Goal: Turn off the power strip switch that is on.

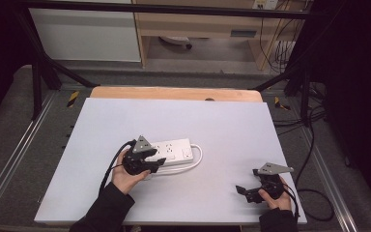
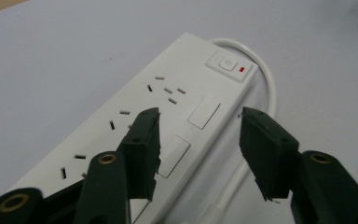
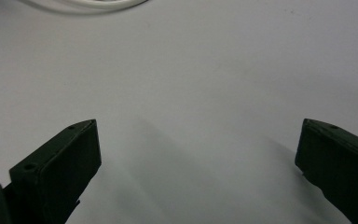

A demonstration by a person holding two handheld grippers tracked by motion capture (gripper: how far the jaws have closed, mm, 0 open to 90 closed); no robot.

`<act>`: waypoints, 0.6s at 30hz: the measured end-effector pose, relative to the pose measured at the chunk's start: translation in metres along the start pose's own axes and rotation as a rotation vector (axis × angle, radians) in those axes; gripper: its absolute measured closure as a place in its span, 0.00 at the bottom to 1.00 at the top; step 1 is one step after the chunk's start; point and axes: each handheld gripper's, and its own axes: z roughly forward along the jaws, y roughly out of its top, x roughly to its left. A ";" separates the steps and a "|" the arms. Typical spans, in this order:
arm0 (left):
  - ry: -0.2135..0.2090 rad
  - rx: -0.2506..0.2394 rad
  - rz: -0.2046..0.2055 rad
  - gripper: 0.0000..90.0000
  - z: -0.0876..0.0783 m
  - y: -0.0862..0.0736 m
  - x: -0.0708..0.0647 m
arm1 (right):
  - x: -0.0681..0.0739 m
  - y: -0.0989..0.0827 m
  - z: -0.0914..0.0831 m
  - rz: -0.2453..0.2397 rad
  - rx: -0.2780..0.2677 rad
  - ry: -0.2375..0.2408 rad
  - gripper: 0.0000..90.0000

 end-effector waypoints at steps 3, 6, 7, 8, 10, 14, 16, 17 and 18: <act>0.001 0.007 0.001 0.47 -0.005 -0.001 0.001 | 0.000 0.000 0.000 -0.001 0.001 0.000 0.01; 0.008 0.011 -0.003 0.41 -0.009 -0.002 0.004 | 0.000 0.000 0.000 0.003 0.002 0.001 0.01; 0.008 0.010 -0.007 0.39 -0.010 -0.003 0.004 | 0.000 0.000 0.000 0.003 0.002 0.002 0.01; 0.010 0.012 -0.009 0.36 -0.011 -0.003 0.005 | 0.000 0.000 0.000 0.000 0.002 0.001 0.01; 0.018 0.019 -0.008 0.33 -0.013 -0.004 0.006 | 0.000 0.000 0.000 -0.001 -0.001 0.000 0.01; 0.023 0.028 -0.007 0.21 -0.016 -0.005 0.007 | 0.000 0.000 0.000 0.001 0.001 0.002 0.01; 0.021 0.028 -0.012 0.20 -0.018 -0.006 0.009 | 0.000 0.000 0.000 0.001 0.001 0.003 0.01; 0.020 0.029 -0.015 0.18 -0.020 -0.006 0.010 | 0.000 0.000 0.000 0.001 0.001 0.002 0.01; 0.023 0.029 -0.017 0.17 -0.022 -0.006 0.010 | 0.000 0.000 0.000 0.002 -0.002 0.002 0.01</act>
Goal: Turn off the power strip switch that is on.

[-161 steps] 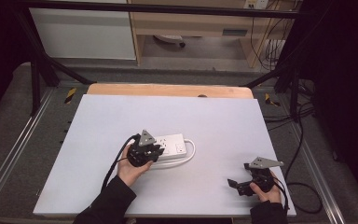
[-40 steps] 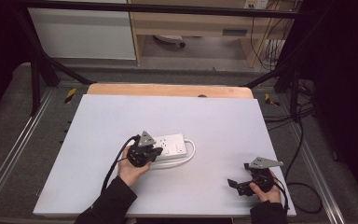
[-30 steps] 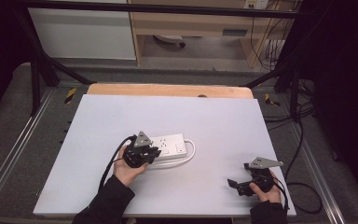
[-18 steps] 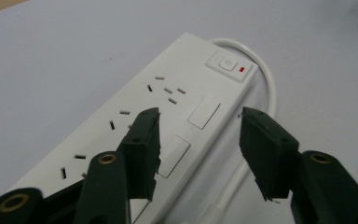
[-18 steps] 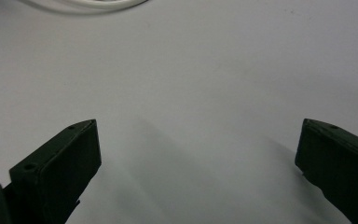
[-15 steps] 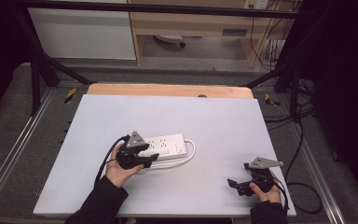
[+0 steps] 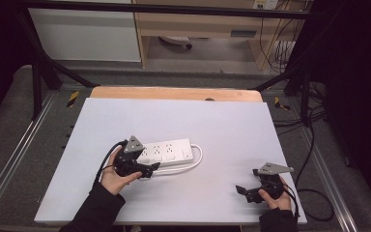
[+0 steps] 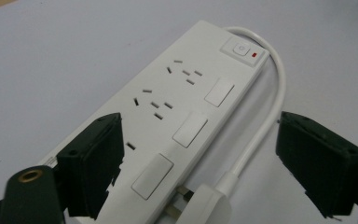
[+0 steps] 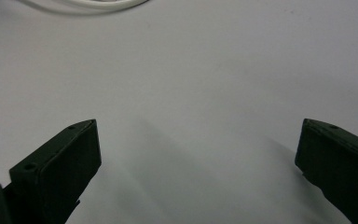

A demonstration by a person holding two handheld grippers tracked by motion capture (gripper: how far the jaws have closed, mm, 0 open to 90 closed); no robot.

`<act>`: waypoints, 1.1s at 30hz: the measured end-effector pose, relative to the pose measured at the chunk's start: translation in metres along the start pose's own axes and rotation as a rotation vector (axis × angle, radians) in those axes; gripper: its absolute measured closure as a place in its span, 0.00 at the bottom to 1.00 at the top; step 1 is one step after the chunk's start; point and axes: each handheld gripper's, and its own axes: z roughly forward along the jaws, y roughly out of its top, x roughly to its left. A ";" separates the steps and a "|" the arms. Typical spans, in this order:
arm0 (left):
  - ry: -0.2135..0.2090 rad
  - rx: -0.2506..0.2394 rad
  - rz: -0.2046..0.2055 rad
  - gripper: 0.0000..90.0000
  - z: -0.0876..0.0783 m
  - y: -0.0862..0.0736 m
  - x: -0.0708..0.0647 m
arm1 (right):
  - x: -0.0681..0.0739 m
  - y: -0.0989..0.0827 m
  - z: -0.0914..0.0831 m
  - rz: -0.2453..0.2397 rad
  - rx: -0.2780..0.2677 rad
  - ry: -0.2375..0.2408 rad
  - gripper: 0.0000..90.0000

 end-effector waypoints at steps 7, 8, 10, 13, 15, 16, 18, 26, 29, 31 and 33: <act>0.033 0.009 0.006 0.08 -0.012 -0.008 0.005 | 0.000 0.000 0.000 0.002 -0.001 0.001 0.01; 0.040 0.007 0.004 0.08 -0.014 -0.010 0.006 | 0.000 0.000 0.000 0.002 -0.001 0.001 0.01; 0.049 0.002 0.004 0.07 -0.018 -0.013 0.008 | 0.000 0.000 0.000 0.002 0.002 0.001 0.01; 0.065 0.005 0.007 0.04 -0.024 -0.018 0.011 | 0.000 0.000 0.000 0.004 0.002 0.002 0.01; 0.077 0.003 0.005 0.04 -0.028 -0.021 0.013 | 0.000 0.000 0.000 0.004 0.003 0.002 0.01; 0.079 0.002 0.005 0.04 -0.030 -0.023 0.014 | 0.000 0.000 0.000 0.004 0.002 0.002 0.01; 0.088 0.000 0.001 0.04 -0.032 -0.026 0.016 | 0.000 0.000 0.000 0.004 0.002 0.001 0.01; 0.116 0.000 -0.017 0.04 -0.040 -0.044 0.023 | 0.000 0.000 0.000 0.003 -0.001 0.001 0.01; 0.124 0.004 -0.021 0.04 -0.043 -0.053 0.025 | 0.000 0.000 0.000 0.004 -0.001 0.001 0.01; 0.128 0.004 -0.030 0.03 -0.044 -0.059 0.027 | 0.000 0.000 0.000 0.007 -0.001 0.001 0.01; 0.130 0.006 -0.033 0.03 -0.046 -0.063 0.029 | 0.000 0.000 0.000 0.008 0.000 0.002 0.01</act>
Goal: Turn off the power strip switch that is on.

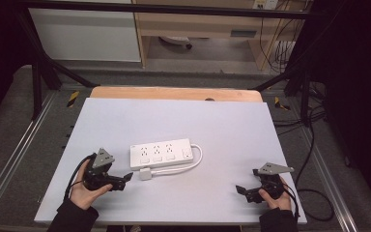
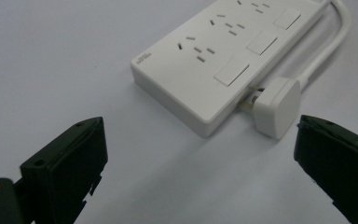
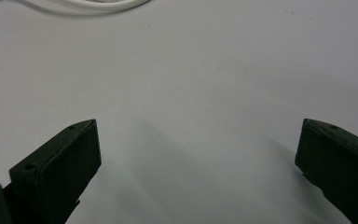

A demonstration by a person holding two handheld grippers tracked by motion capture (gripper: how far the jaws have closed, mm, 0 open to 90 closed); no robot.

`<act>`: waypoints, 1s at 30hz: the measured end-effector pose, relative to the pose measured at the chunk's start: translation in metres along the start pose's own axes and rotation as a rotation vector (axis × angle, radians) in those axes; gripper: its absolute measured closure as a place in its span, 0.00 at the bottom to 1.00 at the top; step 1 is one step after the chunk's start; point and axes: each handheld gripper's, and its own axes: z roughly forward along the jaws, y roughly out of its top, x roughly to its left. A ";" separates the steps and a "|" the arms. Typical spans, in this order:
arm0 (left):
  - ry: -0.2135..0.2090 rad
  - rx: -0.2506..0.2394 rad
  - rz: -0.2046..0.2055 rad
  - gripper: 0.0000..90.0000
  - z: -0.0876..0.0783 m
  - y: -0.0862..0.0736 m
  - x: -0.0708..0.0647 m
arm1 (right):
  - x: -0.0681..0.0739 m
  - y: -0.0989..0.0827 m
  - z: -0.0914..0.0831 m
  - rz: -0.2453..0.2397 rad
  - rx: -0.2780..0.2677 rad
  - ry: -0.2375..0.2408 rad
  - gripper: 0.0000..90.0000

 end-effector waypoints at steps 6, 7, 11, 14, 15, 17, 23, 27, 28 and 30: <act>0.014 0.004 -0.012 0.02 -0.004 -0.013 0.007 | 0.000 0.000 0.000 0.000 0.002 -0.001 0.01; 0.016 0.005 -0.012 0.01 -0.004 -0.015 0.007 | 0.000 0.000 0.000 -0.001 0.000 -0.001 0.01; 0.024 0.011 -0.020 0.00 -0.005 -0.023 0.011 | 0.000 0.000 0.000 -0.001 0.001 -0.001 0.01; 0.029 0.010 -0.030 0.00 -0.006 -0.029 0.013 | 0.000 0.000 0.000 -0.003 0.001 -0.002 0.01; 0.027 0.010 -0.031 0.00 -0.006 -0.031 0.015 | 0.000 0.000 0.000 -0.004 0.000 -0.001 0.01; 0.030 0.012 -0.038 0.00 -0.007 -0.034 0.017 | 0.000 0.000 0.000 0.001 0.001 0.000 0.01; 0.031 0.017 -0.045 0.00 -0.007 -0.046 0.020 | 0.000 0.000 0.000 -0.004 0.001 0.002 0.01; 0.036 0.022 -0.055 0.00 -0.006 -0.049 0.021 | 0.001 0.000 0.000 -0.004 0.004 0.004 0.01; 0.036 0.022 -0.052 0.00 -0.006 -0.050 0.021 | 0.000 0.000 0.000 -0.007 0.000 0.004 0.01; 0.038 0.025 -0.052 0.00 -0.006 -0.050 0.021 | 0.000 0.000 0.000 -0.006 -0.001 0.006 0.01</act>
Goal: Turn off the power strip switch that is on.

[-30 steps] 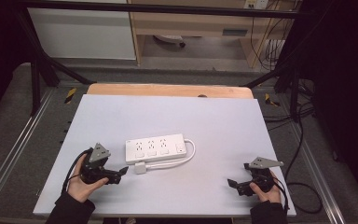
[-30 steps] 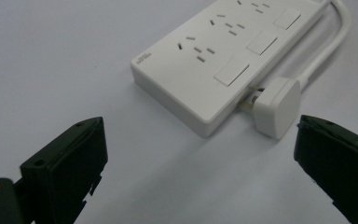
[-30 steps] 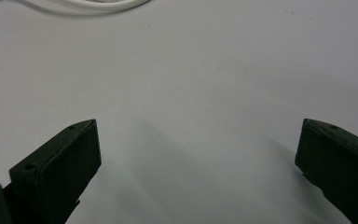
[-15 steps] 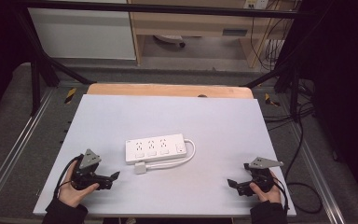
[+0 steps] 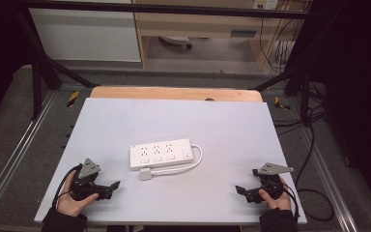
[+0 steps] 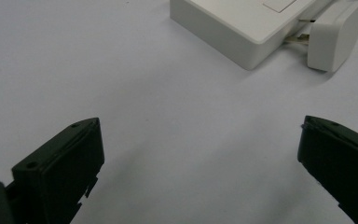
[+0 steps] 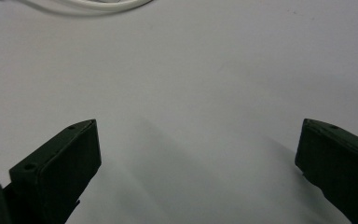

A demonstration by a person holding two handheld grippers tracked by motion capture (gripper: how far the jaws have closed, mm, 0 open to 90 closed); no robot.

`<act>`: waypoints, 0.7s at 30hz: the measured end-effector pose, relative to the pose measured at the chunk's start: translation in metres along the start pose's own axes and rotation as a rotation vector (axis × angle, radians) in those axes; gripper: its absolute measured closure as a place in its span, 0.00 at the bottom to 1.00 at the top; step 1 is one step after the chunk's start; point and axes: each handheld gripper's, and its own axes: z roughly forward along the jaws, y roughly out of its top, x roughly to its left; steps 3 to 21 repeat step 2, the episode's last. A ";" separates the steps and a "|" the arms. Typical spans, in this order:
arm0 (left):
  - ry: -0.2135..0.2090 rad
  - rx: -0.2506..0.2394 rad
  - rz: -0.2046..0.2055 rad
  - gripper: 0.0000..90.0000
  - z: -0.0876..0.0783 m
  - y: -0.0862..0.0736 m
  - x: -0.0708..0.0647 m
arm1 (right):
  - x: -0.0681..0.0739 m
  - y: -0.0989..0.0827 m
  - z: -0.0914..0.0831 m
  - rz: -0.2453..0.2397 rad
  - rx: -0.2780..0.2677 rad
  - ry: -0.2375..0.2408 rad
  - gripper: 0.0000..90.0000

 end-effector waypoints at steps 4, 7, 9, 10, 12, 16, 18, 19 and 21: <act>0.001 -0.004 0.003 0.00 0.000 0.000 0.000 | 0.000 0.000 0.001 0.001 0.003 0.003 0.01; 0.001 -0.004 0.003 0.00 0.000 0.000 0.000 | 0.000 0.000 0.001 0.001 0.003 0.003 0.01; 0.001 -0.004 0.003 0.00 0.000 0.000 0.000 | 0.000 0.000 0.001 0.001 0.003 0.003 0.01; 0.001 -0.004 0.003 0.00 0.000 0.000 0.000 | 0.000 0.000 0.001 0.001 0.003 0.003 0.01; 0.001 -0.004 0.003 0.00 0.000 0.000 0.000 | 0.000 0.000 0.001 0.001 0.003 0.003 0.01; 0.001 -0.004 0.003 0.00 0.000 0.000 0.000 | 0.000 0.000 0.001 0.001 0.003 0.003 0.01; 0.001 -0.004 0.003 0.00 0.000 0.000 0.000 | 0.000 0.000 0.001 0.001 0.003 0.003 0.01; 0.001 -0.004 0.003 0.00 0.000 0.000 0.000 | 0.000 0.000 0.001 0.001 0.003 0.003 0.01; 0.001 -0.004 0.003 0.00 0.000 0.000 0.000 | 0.000 0.000 0.001 0.001 0.003 0.003 0.01</act>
